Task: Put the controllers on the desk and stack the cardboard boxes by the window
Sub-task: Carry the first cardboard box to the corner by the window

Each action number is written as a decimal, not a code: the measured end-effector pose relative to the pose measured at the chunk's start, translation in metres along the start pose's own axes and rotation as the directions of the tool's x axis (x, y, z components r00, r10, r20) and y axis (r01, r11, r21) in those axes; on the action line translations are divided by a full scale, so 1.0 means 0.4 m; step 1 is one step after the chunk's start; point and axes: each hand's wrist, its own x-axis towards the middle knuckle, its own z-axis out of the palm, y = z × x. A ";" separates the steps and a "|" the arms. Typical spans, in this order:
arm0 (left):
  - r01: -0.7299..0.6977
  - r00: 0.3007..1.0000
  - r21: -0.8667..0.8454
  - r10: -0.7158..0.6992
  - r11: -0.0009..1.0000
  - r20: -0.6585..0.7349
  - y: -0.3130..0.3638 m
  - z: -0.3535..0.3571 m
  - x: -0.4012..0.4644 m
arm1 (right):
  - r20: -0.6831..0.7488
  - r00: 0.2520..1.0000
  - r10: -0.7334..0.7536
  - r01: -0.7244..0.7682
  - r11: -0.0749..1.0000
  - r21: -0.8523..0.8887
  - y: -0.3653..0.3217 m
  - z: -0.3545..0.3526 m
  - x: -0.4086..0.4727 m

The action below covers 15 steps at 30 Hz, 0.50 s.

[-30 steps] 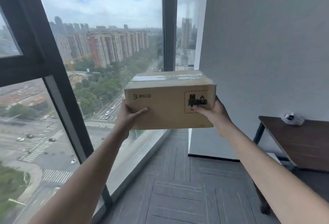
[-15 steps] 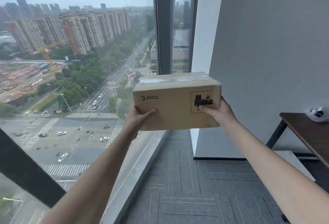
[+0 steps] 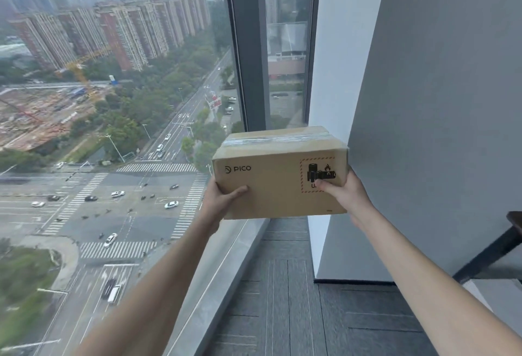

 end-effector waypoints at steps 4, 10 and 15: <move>0.116 0.992 0.021 -0.115 0.993 -0.044 -0.074 0.063 0.160 | 0.040 0.996 0.076 -0.077 0.997 0.016 0.061 0.022 0.194; 0.287 0.958 0.032 -0.286 0.957 -0.031 -0.228 0.101 0.329 | 0.060 0.978 0.199 -0.201 0.979 0.029 0.218 0.070 0.360; 0.379 0.925 0.038 -0.380 0.925 0.027 -0.420 0.128 0.405 | 0.044 0.950 0.308 -0.309 0.951 0.010 0.424 0.121 0.408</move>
